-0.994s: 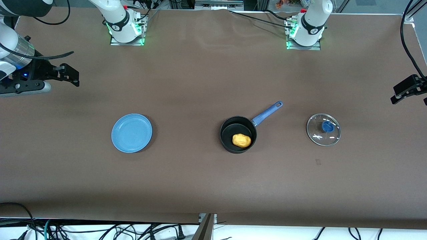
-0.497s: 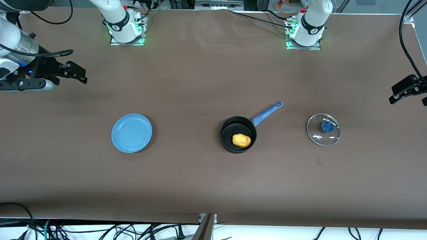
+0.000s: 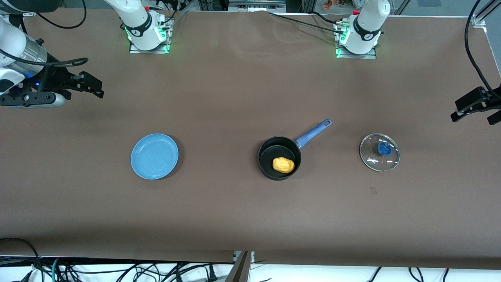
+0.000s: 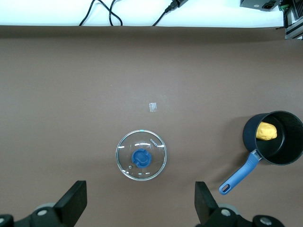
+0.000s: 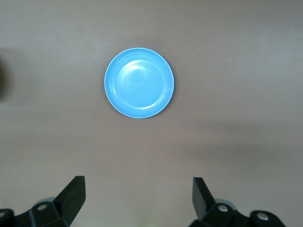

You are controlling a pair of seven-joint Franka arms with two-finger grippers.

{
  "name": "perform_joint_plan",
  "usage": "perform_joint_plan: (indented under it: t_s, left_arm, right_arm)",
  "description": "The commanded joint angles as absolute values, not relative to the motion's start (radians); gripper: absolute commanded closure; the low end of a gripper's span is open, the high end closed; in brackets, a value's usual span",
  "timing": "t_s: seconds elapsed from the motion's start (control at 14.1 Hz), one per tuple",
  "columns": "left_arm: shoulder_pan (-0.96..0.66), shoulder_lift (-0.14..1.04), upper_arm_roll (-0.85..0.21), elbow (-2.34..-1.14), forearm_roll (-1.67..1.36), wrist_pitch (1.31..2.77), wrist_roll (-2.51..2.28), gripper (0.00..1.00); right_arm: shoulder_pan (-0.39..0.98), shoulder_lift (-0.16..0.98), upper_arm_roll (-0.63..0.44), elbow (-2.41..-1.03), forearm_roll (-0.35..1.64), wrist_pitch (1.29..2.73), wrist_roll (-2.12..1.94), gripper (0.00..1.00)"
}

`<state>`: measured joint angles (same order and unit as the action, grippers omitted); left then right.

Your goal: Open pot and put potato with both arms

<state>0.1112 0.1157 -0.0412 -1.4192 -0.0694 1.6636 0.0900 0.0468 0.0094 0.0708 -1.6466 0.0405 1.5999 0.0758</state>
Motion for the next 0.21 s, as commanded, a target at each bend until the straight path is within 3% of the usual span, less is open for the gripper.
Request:
perform_joint_plan:
  t_s: [0.0, 0.14]
  left_arm:
    - [0.112, 0.130, -0.040, -1.394, -0.080, 1.641, 0.103, 0.00]
    - [0.114, 0.130, -0.040, -1.394, -0.080, 1.641, 0.103, 0.00]
  right_arm:
    - [0.048, 0.006, 0.074, -1.632, 0.037, 1.582, 0.086, 0.00]
    - [0.048, 0.006, 0.074, -1.634, 0.037, 1.582, 0.084, 0.00]
